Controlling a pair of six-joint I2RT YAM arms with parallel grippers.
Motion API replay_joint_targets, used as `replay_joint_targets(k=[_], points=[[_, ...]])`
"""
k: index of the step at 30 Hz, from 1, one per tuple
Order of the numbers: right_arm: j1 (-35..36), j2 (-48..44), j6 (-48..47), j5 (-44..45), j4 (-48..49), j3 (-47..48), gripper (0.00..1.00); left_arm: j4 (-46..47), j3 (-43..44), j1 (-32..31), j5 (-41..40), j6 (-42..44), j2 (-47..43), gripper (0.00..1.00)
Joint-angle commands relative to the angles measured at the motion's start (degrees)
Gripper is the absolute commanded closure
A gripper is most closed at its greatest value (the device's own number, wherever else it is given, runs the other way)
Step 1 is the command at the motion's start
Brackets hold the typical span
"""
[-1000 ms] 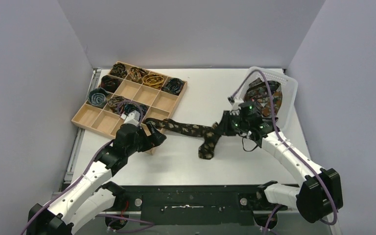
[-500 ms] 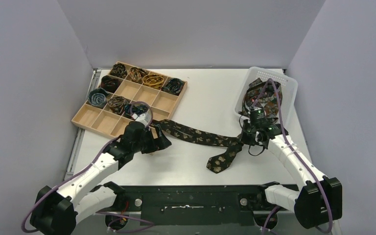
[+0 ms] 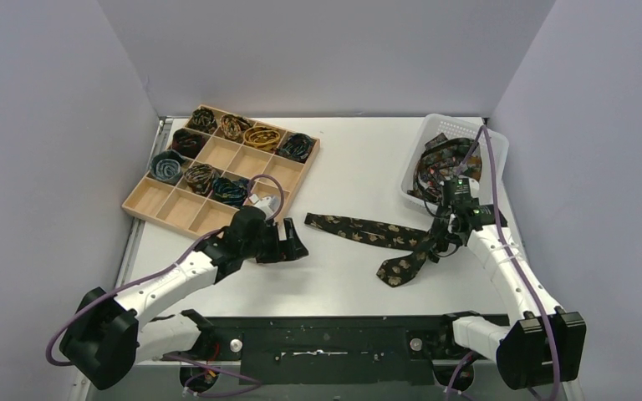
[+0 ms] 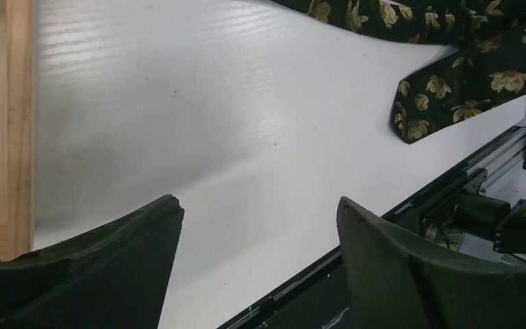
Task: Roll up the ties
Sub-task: Place the tie at the center of the board.
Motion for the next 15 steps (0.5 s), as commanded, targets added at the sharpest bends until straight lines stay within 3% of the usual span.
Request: replay_joint_targets(k=[1,3,4,10,15], points=[[0.02,0.1,-3.79,-0.74,-0.53,2.19,0.76,4.4,2.04,-0.27,1.62,1.12,1.36,0.2],[-0.01,0.32,-3.73,2.43,-1.57,4.0,0.5,4.65,2.92,-0.37,1.9,1.59,2.56,0.2],[-0.09,0.76,-3.28,4.12,-2.36,5.25,0.42,4.38,3.44,-0.41,1.92,1.88,3.24,0.2],[-0.08,0.67,-1.62,9.26,-3.92,12.59,0.35,1.89,7.29,-1.15,0.18,3.98,5.78,0.2],[-0.1,0.68,-4.5,-2.69,4.36,10.15,0.29,3.59,6.32,-1.26,0.93,3.81,7.32,0.19]])
